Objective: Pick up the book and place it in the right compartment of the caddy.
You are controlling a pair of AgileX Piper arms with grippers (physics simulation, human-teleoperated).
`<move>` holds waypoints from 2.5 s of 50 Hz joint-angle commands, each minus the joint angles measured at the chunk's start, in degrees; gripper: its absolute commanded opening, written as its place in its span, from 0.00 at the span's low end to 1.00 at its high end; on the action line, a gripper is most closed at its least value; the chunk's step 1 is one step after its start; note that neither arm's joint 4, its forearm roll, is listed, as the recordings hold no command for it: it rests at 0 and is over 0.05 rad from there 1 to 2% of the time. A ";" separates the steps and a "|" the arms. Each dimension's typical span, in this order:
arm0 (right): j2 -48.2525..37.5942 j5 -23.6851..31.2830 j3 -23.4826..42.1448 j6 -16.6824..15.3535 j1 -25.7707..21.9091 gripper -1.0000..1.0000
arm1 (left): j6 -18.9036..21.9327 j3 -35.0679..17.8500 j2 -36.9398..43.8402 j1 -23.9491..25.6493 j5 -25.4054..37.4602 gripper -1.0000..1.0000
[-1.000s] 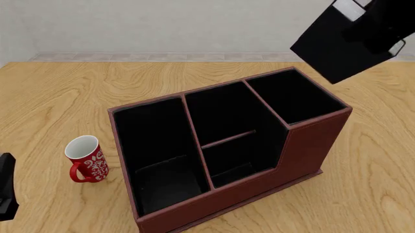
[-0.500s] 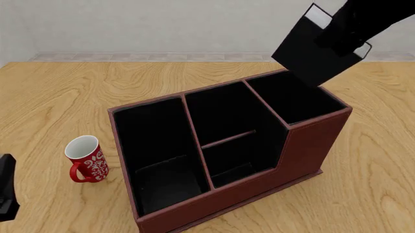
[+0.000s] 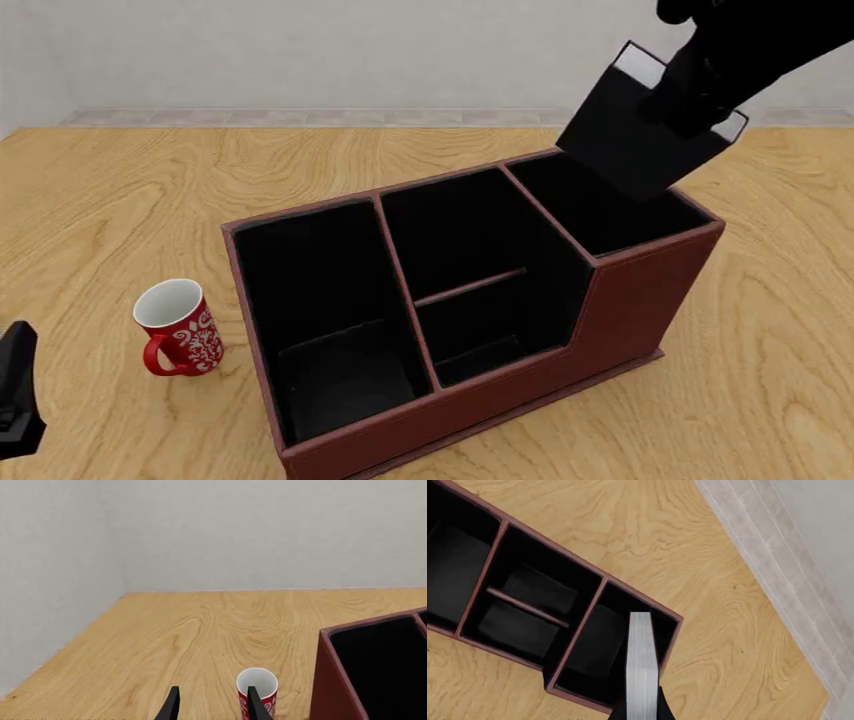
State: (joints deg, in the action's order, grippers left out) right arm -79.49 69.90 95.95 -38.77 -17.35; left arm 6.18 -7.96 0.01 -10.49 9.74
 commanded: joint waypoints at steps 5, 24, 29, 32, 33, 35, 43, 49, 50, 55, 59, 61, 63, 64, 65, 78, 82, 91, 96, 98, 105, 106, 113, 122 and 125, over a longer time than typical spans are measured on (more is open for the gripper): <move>-1.25 0.00 0.75 1.44 -0.90 0.00 | 0.09 0.69 0.01 -0.40 -0.32 1.00; -2.14 0.00 -0.33 1.43 -1.00 0.00 | 0.14 1.34 0.01 -1.08 -0.69 1.00; -2.37 0.00 -0.95 2.20 -1.33 0.00 | 0.04 1.23 0.01 -1.04 -0.60 1.00; -2.54 0.00 -1.32 2.42 -1.07 0.00 | 0.10 1.36 0.01 -1.10 -0.69 1.00; -2.62 0.00 -1.34 2.34 -0.85 0.00 | 0.17 1.44 0.01 -1.12 -0.72 1.00; -2.66 0.00 -1.47 2.77 -1.14 0.00 | 0.15 1.49 0.01 -1.12 -0.74 1.00; -3.31 0.00 -1.06 3.62 -1.61 0.00 | 0.44 1.99 0.01 -1.00 -0.94 1.00; -3.67 0.00 -0.92 3.71 -1.98 0.00 | 0.48 2.23 -0.01 -1.18 -1.00 1.00; -3.69 0.00 -1.13 3.61 -1.90 0.00 | 0.43 2.27 -0.01 -1.20 -0.98 1.00; -3.90 0.00 -1.35 3.65 -1.89 0.00 | 0.38 2.42 -0.01 -1.29 -1.13 1.00; -4.10 0.00 -1.41 4.03 -2.12 0.00 | 0.47 2.86 -0.01 -1.34 -1.45 1.00; -4.26 0.00 -1.21 4.10 -2.14 0.00 | 0.46 3.22 -0.01 -1.41 -1.63 1.00; -4.35 0.00 -1.29 3.98 -1.99 0.00 | 0.50 3.36 -0.01 -1.40 -1.68 1.00; -4.35 0.00 -1.29 3.97 -1.99 0.00 | 0.50 3.36 -0.01 -1.40 -1.68 1.00; -4.39 0.00 -1.52 4.06 -1.89 0.00 | 0.48 3.37 -0.01 -1.47 -1.69 1.00; -5.11 0.00 -2.33 4.03 -1.50 0.00 | 0.56 3.65 -0.01 -1.54 -1.93 1.00; -5.32 0.00 -2.26 4.44 -1.73 0.00 | 0.62 3.80 -0.01 -1.64 -1.90 1.00; -5.82 0.00 -2.37 5.45 -2.15 0.00 | 0.63 3.39 -0.01 -1.98 -1.58 1.00; -6.11 0.00 -2.27 5.88 -2.63 0.00 | 0.59 3.38 -0.01 -2.03 -1.55 1.00; -6.15 0.00 -2.51 6.35 -2.95 0.00 | 0.72 3.39 -0.01 -2.06 -1.49 1.00; -6.46 0.00 -2.76 6.55 -2.59 0.00 | 0.77 2.81 -0.01 -2.08 -1.11 1.00; -6.47 0.00 -2.82 6.80 -2.77 0.00 | 0.82 2.85 -0.01 -2.12 -1.12 1.00; -6.53 0.00 -2.98 7.29 -3.14 0.00 | 0.80 2.73 -0.01 -2.17 -1.02 1.00; -6.40 0.00 -3.56 7.55 -2.60 0.00 | 0.90 3.09 -0.01 -2.22 -1.27 1.00; -6.48 0.00 -3.52 7.45 -2.10 0.00 | 0.93 3.12 -0.01 -2.12 -1.27 1.00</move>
State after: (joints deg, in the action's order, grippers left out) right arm -86.23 69.90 92.33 -32.65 -19.97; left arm 7.02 -4.96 0.00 -12.62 8.54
